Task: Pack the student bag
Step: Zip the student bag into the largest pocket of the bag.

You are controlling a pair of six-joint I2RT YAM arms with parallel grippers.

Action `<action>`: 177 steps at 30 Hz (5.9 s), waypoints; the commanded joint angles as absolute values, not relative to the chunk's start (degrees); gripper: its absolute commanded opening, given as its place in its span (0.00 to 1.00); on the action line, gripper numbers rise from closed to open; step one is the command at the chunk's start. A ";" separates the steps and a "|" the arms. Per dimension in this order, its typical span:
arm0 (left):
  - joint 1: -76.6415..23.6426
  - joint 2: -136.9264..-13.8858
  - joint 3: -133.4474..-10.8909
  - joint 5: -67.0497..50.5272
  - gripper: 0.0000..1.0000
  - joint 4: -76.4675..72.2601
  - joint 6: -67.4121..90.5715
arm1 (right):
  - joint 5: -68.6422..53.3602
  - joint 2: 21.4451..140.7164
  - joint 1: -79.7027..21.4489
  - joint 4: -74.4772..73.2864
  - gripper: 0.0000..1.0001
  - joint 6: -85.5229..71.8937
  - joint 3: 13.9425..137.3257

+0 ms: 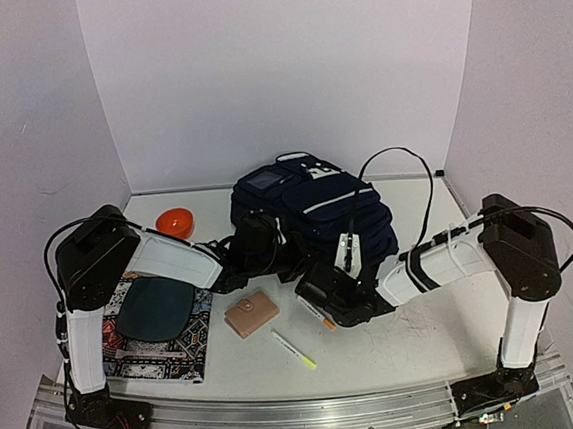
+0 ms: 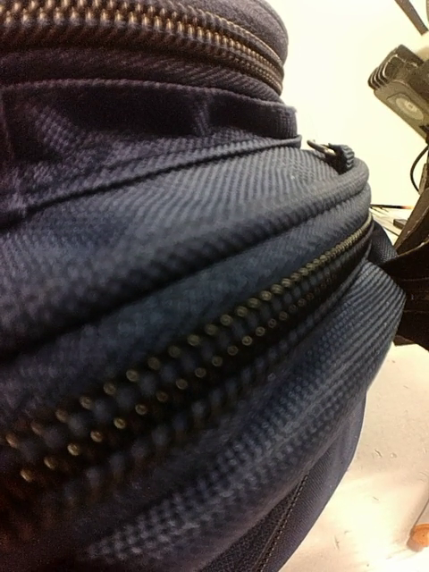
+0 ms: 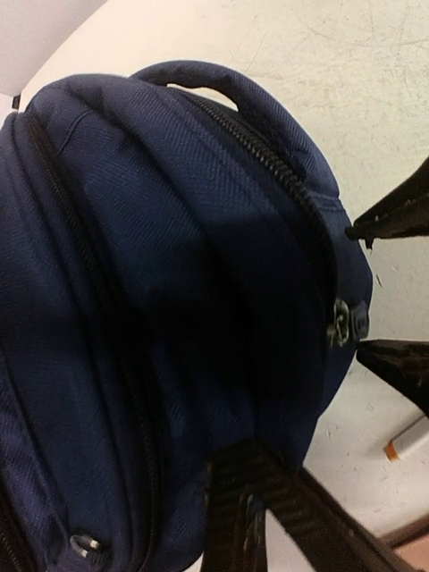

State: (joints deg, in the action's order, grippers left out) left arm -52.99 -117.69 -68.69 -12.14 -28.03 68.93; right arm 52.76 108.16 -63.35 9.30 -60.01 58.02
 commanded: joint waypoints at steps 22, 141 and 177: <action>-55.18 -117.62 -73.09 -11.58 0.00 -28.65 72.15 | 40.06 91.76 -61.00 29.06 0.22 -38.20 40.91; -38.02 -101.16 -74.29 -6.92 0.69 7.64 54.35 | -13.17 99.37 -41.75 20.11 0.00 -31.67 63.66; -41.23 -111.17 -70.64 -9.68 0.00 -6.16 62.70 | -3.16 89.57 -39.96 9.28 0.00 -25.77 54.51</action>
